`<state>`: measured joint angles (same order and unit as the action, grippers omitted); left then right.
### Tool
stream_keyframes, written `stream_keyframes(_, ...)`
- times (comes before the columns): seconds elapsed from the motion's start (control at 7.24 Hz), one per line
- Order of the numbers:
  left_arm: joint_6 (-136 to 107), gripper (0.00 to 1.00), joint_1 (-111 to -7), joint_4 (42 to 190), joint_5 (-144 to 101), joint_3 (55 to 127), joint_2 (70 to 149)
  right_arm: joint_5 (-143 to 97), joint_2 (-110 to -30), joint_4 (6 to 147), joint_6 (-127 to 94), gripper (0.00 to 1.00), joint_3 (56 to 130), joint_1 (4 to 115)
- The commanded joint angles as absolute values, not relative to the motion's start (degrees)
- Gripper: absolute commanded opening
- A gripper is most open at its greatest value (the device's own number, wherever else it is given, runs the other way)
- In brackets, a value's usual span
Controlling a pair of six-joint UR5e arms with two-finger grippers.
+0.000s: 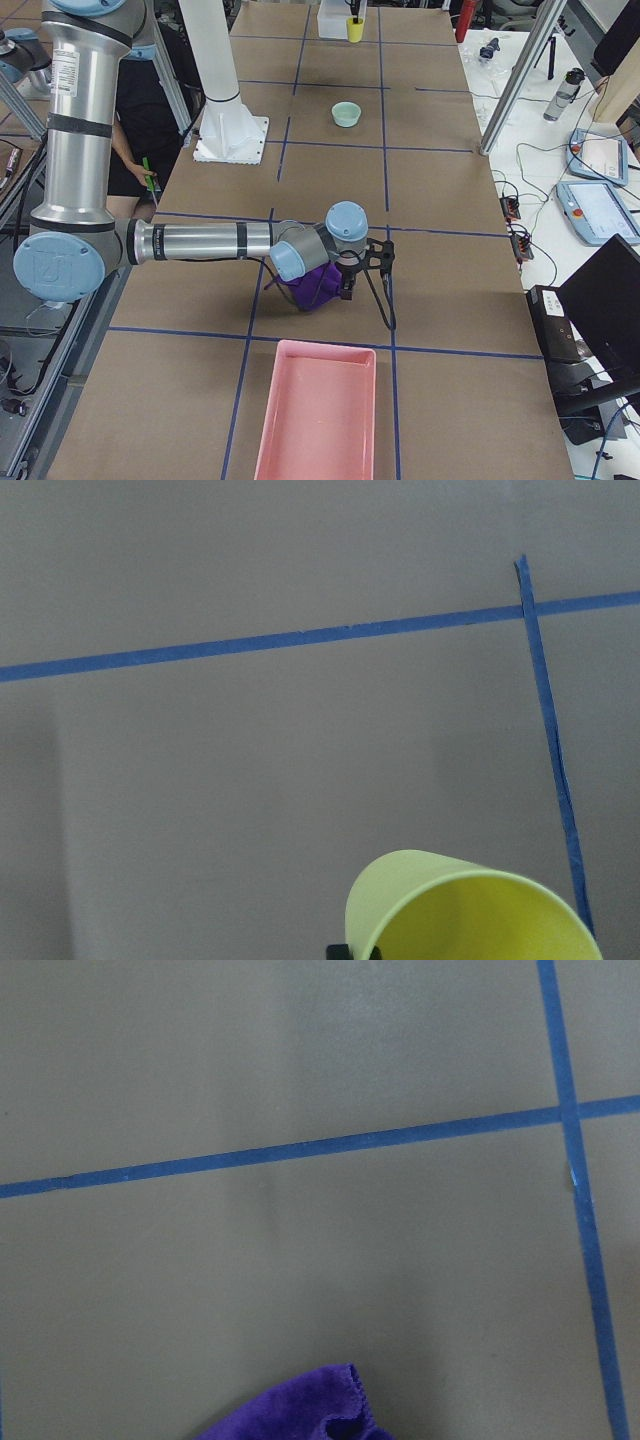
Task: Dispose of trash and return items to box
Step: 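Lift the yellow cup with the left gripper while the right reaches for the cloth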
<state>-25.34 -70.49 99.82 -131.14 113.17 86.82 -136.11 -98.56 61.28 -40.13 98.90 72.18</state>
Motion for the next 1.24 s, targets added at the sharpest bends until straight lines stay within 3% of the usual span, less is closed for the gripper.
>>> stream_keyframes(0.0,-17.52,0.0,-76.53,88.81,-130.78,113.82,92.97,-130.82,-99.32,58.71,-49.44,1.0,102.11,62.89)
stream_keyframes(0.41,-11.0,0.0,-80.59,85.87,-130.52,113.29,94.57,-121.49,-98.79,58.89,-65.62,1.0,106.34,49.52)
stream_keyframes(1.1,-3.44,0.0,-87.19,85.43,-130.61,109.43,94.66,-118.21,-100.19,59.59,-68.12,1.0,106.35,42.63)
